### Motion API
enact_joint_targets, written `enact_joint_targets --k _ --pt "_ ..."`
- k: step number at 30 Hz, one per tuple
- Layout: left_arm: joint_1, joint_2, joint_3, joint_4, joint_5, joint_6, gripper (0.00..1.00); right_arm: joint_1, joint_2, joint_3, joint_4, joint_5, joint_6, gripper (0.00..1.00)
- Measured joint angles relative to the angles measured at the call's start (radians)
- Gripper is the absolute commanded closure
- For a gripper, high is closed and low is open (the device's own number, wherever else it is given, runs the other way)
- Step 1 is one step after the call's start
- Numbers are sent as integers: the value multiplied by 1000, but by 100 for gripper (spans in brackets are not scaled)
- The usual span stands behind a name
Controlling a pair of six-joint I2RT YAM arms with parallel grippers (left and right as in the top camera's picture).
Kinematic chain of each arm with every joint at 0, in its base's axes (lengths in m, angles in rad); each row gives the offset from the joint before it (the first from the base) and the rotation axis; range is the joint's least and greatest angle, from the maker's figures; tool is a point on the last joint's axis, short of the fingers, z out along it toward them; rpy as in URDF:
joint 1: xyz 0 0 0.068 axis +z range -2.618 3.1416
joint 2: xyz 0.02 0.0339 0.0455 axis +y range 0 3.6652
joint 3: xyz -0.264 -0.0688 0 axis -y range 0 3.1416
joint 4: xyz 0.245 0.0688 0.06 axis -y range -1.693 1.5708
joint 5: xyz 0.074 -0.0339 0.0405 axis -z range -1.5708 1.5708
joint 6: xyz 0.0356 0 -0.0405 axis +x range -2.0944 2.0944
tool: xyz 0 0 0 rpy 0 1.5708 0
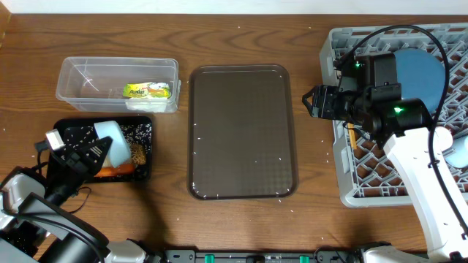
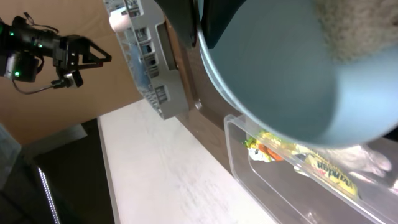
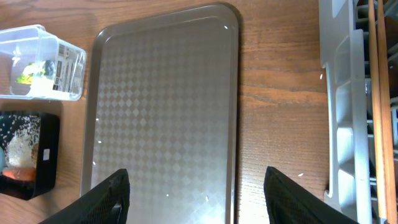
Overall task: Sort waste into correct bins and load items into the dishwasher rack
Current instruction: 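Tip the bowl with the left gripper to dump rice onto the black tray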
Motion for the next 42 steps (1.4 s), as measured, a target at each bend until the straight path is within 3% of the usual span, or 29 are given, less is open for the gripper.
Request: enact_joint_targets --k 10,18,30,42 --pt "24 1 -3 57 12 -48 94 0 0 0 5 0 0 37" --pt "21 1 -15 -25 19 -77 94 0 0 0 6 0 0 37" --pt "35 1 -20 47 -24 -65 94 0 0 0 -14 0 -1 37" --pt "40 1 -20 103 -24 -130 94 0 0 0 -13 0 -4 37"
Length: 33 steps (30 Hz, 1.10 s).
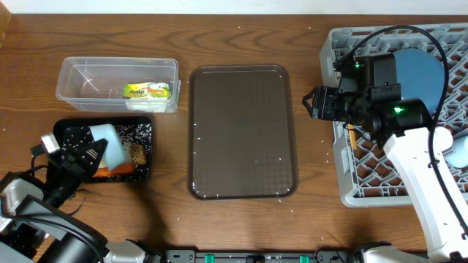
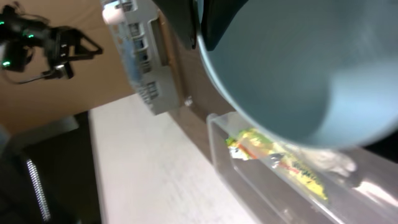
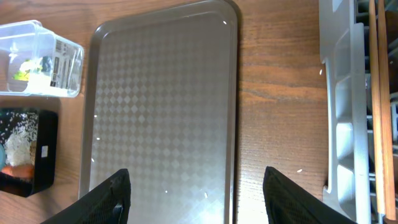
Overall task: Sort waste into correct bins and load items into the dishwasher rack
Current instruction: 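Tip the bowl with the left gripper to dump rice onto the black tray, then carry the emptied bowl right over the brown tray toward the right gripper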
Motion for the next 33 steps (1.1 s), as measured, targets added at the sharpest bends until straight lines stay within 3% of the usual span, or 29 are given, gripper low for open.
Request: enact_joint_targets --k 11,22,27,33 --pt "-11 0 -8 86 -2 -55 94 0 0 0 -21 0 0 37" --pt "-111 -48 -9 27 44 -122 94 0 0 0 3 0 0 37" --pt "-301 -278 8 30 -29 -139 94 0 0 0 13 0 0 37" --pt "-683 -539 66 183 -356 -299 94 0 0 0 20 0 1 36"
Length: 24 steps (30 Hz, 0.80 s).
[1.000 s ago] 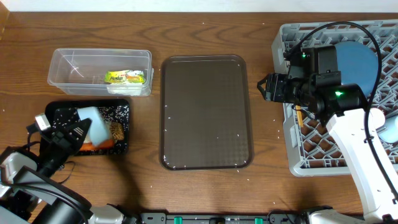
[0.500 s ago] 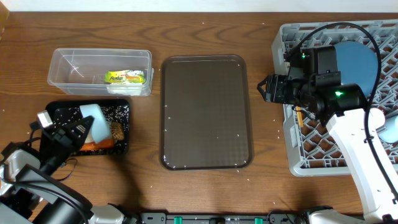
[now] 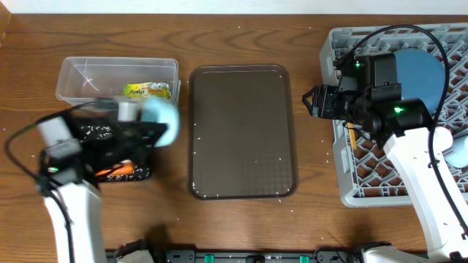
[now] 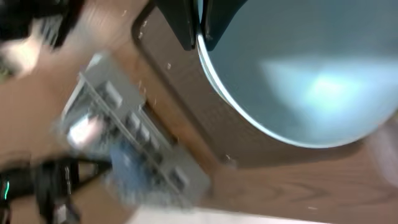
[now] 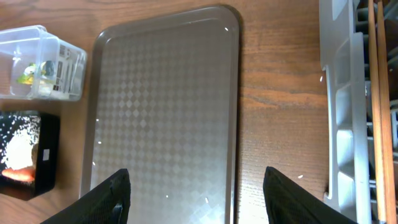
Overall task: Sort waste into correct bins and load items into the dishwasher rack
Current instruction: 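Carry the emptied bowl right over the brown tray toward the right gripper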
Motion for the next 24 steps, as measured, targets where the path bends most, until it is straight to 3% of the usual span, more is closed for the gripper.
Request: enact_joint_targets --k 6,12,17,24 --pt "-429 -39 1 31 -314 -82 94 0 0 0 -1 0 18 36" --pt "-704 55 1 61 -535 -138 94 0 0 0 -29 0 26 36" --pt "-819 85 1 144 -598 -177 94 0 0 0 -36 5 27 37" --pt "-857 83 1 189 -616 -243 94 -13 0 0 -39 21 48 35"
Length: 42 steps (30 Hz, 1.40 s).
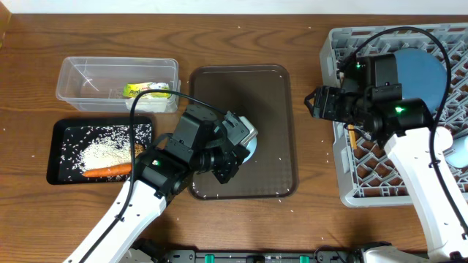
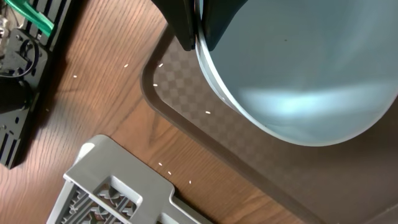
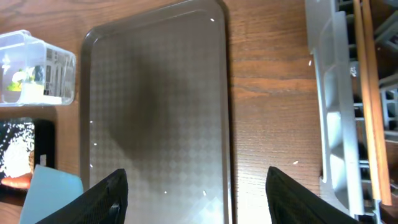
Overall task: Sort waste into correct bins and load items into the dishwasher rack
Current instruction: 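Carry the emptied bowl right over the brown tray toward the right gripper, then raise the bowl with the left gripper and place it upside down in the rack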
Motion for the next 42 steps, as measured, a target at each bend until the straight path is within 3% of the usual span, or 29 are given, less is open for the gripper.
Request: enact_joint_targets --k 6,20,24,27,31,34,42 --pt "-43 0 0 -10 15 59 94 -3 0 0 -6 -88 -54 42" --pt "-152 0 0 -49 7 350 94 80 8 0 -18 -160 -151 39" --pt "-152 0 0 -36 6 393 94 113 31 0 -19 -169 -174 44" --pt "-152 0 0 6 11 393 94 121 48 0 -19 -130 -166 40" --pt "-152 0 0 156 25 300 94 72 42 2 -19 -65 -136 39" --pt "-149 2 -1 351 28 194 94 -32 5 14 -32 -38 -117 36" --pt "-89 182 19 1119 25 -375 94 -364 -238 63 -122 1 -17 27"
